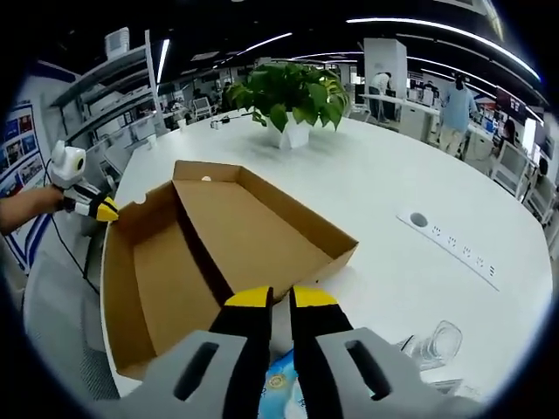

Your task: Operate the shoe box by opening the lid, removing the specified soft item, and placing it in the target area until the item is outside and the box remains undamaged.

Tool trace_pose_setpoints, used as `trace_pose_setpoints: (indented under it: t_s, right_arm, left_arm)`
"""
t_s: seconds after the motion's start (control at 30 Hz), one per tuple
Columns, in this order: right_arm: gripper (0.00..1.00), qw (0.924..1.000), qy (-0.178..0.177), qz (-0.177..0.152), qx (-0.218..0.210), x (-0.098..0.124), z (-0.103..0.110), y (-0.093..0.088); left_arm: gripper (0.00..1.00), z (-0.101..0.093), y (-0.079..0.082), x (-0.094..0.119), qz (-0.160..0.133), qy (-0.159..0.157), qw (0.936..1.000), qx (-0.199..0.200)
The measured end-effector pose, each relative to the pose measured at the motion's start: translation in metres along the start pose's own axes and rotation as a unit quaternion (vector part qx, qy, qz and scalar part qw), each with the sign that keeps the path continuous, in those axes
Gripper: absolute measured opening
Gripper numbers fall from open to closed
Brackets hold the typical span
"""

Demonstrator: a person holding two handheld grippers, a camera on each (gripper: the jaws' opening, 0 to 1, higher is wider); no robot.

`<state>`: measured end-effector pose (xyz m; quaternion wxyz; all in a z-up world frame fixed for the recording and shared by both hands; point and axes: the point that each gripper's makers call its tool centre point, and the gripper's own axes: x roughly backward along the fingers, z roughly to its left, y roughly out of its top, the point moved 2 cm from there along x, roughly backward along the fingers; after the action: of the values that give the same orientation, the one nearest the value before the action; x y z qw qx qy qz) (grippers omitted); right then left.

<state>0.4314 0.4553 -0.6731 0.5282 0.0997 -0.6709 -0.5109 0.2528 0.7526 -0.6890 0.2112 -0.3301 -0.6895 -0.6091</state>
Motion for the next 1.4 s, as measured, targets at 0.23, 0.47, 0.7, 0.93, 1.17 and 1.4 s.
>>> trace_pose_setpoints:
  t_s: [0.23, 0.47, 0.7, 0.93, 1.17, 1.4]
  right_arm:
    - [0.04, 0.9999, 0.004, -0.005, 0.008, 0.002, 0.003, 0.002]
    - [0.03, 0.9998, 0.013, -0.015, 0.005, 0.005, 0.007, 0.004]
    - [0.01, 0.9989, 0.026, -0.034, 0.018, 0.009, 0.013, 0.007]
    - [0.01, 0.9981, 0.038, -0.041, 0.027, 0.013, 0.018, 0.007]
    - [0.00, 0.9969, 0.048, -0.055, 0.030, 0.016, 0.024, 0.013]
    - [0.00, 0.9962, 0.057, -0.058, 0.033, 0.019, 0.028, 0.012]
  left_arm:
    - [0.05, 0.000, 0.000, 0.000, 0.003, 0.001, 1.0000, -0.004]
    - [0.05, 0.000, 0.000, -0.001, 0.005, 0.003, 1.0000, 0.003]
    - [0.05, 0.000, -0.001, -0.001, 0.007, 0.005, 0.9999, 0.006]
    - [0.05, 0.000, -0.001, -0.001, 0.010, 0.007, 0.9999, 0.007]
    - [0.04, 0.000, -0.001, -0.001, 0.015, 0.009, 0.9997, 0.019]
    - [0.04, 0.000, -0.001, 0.000, 0.018, 0.012, 0.9995, 0.021]
